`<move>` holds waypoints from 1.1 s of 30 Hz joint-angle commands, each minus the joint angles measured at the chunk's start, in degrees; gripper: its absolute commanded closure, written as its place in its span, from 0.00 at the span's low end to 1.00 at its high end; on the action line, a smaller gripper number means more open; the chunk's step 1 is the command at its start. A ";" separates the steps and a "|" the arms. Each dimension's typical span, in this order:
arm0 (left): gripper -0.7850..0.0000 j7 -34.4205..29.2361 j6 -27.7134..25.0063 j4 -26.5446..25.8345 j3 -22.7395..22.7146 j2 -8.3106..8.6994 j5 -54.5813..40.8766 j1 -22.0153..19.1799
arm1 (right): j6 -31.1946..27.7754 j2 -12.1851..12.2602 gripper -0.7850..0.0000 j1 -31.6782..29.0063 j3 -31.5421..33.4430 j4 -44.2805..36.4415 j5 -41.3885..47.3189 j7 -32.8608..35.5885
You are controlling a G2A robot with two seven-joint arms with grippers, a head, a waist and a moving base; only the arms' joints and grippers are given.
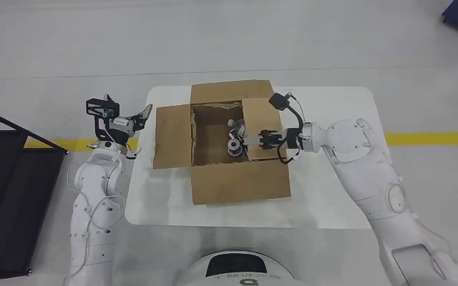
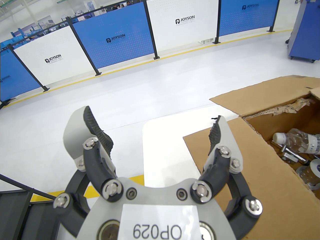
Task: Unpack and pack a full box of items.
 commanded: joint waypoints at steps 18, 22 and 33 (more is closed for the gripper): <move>0.00 0.35 -1.92 21.85 4.80 2.64 33.04 -7.32 | 1.00 0.15 0.00 -0.05 0.03 -0.75 -0.71 -1.05; 0.00 5.44 -5.04 22.23 4.64 2.66 26.83 -7.74 | 1.00 0.15 0.00 -0.05 0.03 -0.75 -0.71 -1.05; 0.00 11.15 -23.47 14.69 1.13 3.60 7.29 -6.85 | 1.00 0.15 0.00 -0.05 0.03 -0.75 -0.71 -1.05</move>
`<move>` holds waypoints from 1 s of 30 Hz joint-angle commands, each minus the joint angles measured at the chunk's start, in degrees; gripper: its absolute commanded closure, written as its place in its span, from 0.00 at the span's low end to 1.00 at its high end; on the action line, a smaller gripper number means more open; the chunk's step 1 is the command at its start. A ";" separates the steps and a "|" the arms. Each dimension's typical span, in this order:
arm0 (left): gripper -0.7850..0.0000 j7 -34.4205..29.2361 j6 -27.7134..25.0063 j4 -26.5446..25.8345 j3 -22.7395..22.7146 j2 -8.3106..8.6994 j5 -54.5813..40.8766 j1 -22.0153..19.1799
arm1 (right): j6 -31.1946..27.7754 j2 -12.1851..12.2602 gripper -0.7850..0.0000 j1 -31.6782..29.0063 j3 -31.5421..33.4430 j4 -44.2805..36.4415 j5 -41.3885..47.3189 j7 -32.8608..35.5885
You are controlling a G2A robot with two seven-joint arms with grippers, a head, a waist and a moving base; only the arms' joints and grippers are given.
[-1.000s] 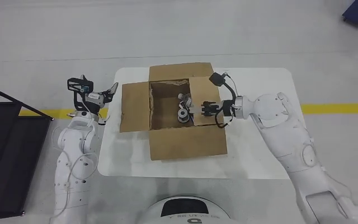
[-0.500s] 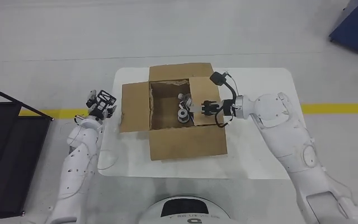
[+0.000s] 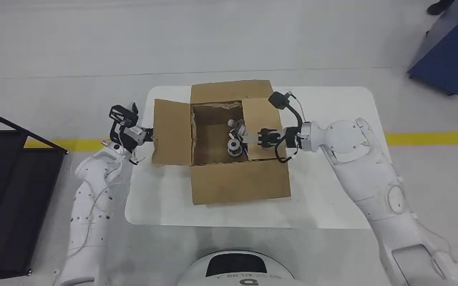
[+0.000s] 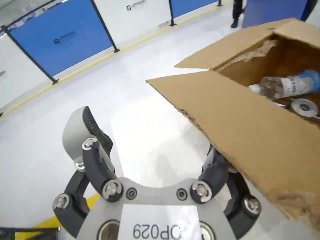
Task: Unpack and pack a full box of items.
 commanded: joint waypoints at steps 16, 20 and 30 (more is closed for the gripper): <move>0.00 -14.69 0.63 -4.30 11.25 -0.31 -0.36 -7.18 | 0.00 0.00 0.00 0.00 0.00 0.00 0.00 0.00; 0.00 -16.40 1.34 -2.56 14.60 -0.45 2.06 -8.90 | 0.00 0.00 0.00 0.00 0.00 0.00 0.00 0.00; 0.00 -15.90 3.71 0.82 18.20 -0.41 4.66 -11.13 | 0.00 0.00 0.00 0.00 0.00 0.00 0.00 0.00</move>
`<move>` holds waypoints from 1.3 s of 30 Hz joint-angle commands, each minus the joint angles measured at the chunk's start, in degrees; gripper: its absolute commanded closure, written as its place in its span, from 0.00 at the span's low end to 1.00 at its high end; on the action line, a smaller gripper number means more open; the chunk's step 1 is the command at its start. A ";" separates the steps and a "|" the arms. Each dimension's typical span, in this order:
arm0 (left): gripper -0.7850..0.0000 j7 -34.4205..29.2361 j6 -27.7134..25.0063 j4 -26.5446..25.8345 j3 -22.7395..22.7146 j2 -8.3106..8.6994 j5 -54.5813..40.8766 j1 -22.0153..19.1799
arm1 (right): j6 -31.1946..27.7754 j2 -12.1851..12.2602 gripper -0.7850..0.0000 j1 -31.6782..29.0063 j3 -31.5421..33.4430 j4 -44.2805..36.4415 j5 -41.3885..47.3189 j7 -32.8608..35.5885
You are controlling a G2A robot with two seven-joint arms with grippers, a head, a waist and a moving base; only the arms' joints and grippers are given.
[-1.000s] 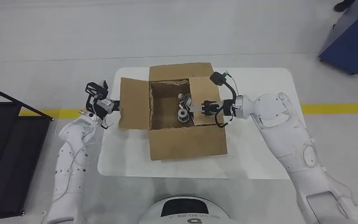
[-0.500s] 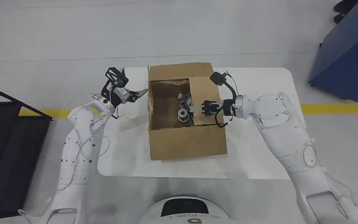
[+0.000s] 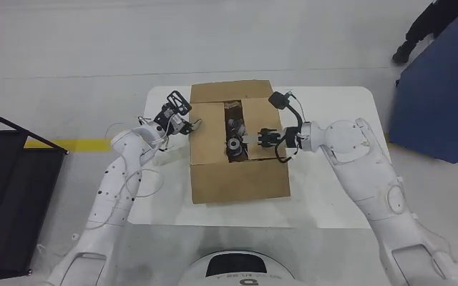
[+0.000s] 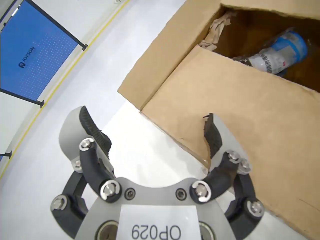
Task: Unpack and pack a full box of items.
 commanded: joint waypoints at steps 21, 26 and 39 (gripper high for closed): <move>0.00 4.64 3.44 -2.51 -2.10 0.93 -8.11 3.20 | 2.34 0.31 0.00 -1.68 1.63 -4.88 0.31 -5.01; 0.00 4.65 3.55 -2.57 -2.10 0.93 -8.19 3.21 | 2.34 0.31 0.00 -1.68 1.63 -4.88 0.31 -5.01; 0.00 4.65 3.55 -2.57 -2.10 0.93 -8.19 3.21 | 2.92 -0.26 0.00 -1.42 1.88 -3.23 5.31 -10.38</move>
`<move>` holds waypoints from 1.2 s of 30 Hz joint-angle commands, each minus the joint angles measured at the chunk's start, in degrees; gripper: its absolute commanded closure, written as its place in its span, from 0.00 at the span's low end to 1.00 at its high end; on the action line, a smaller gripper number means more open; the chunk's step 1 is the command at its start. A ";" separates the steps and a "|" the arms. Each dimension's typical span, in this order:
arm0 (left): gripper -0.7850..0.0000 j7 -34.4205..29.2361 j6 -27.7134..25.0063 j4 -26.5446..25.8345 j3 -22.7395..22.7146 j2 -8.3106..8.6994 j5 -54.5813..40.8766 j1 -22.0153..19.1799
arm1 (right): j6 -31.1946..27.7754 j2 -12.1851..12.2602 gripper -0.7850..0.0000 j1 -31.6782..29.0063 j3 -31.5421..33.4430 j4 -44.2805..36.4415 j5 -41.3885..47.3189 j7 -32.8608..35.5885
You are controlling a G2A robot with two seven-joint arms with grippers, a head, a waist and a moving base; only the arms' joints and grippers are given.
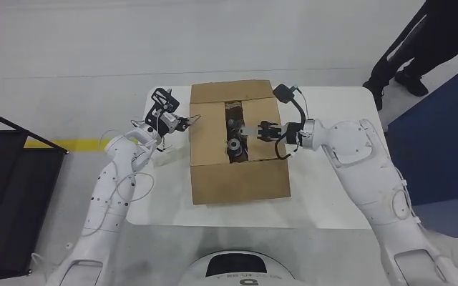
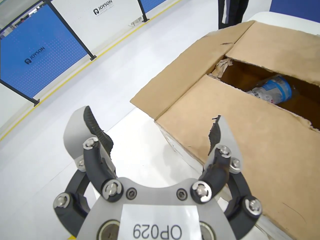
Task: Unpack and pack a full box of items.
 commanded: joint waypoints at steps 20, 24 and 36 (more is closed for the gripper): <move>0.00 0.99 1.87 -1.70 -1.64 0.76 -1.06 2.59 | 9.37 -6.09 0.00 15.81 -5.48 32.70 7.61 -40.95; 0.00 0.99 1.87 -1.70 -1.64 0.76 -1.06 2.59 | 8.74 -8.39 0.00 21.06 -10.04 41.76 7.91 -41.51; 0.00 0.99 1.87 -1.70 -1.64 0.76 -1.06 2.59 | -4.72 -12.78 0.00 30.27 -11.46 60.14 24.16 -19.64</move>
